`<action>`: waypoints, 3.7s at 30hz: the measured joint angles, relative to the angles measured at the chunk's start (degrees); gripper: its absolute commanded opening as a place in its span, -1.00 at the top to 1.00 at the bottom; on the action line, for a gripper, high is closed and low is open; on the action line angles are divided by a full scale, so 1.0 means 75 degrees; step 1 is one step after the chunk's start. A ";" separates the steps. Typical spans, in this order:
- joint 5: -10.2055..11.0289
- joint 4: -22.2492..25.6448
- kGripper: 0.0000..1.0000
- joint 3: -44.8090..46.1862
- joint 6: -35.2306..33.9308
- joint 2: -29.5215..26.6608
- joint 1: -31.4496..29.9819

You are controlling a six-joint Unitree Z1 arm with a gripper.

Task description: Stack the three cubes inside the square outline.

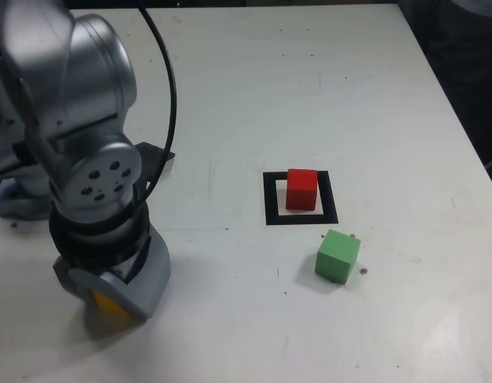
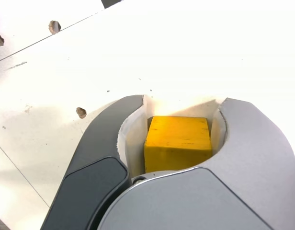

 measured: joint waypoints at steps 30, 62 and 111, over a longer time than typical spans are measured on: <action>0.0741 0.3601 0.40 -0.4125 0.3414 -0.0022 0.3786; 0.1077 0.3734 0.40 -0.5971 0.5092 0.2121 0.6019; 0.1015 0.3819 -0.99 -0.5771 0.5290 0.2105 0.6306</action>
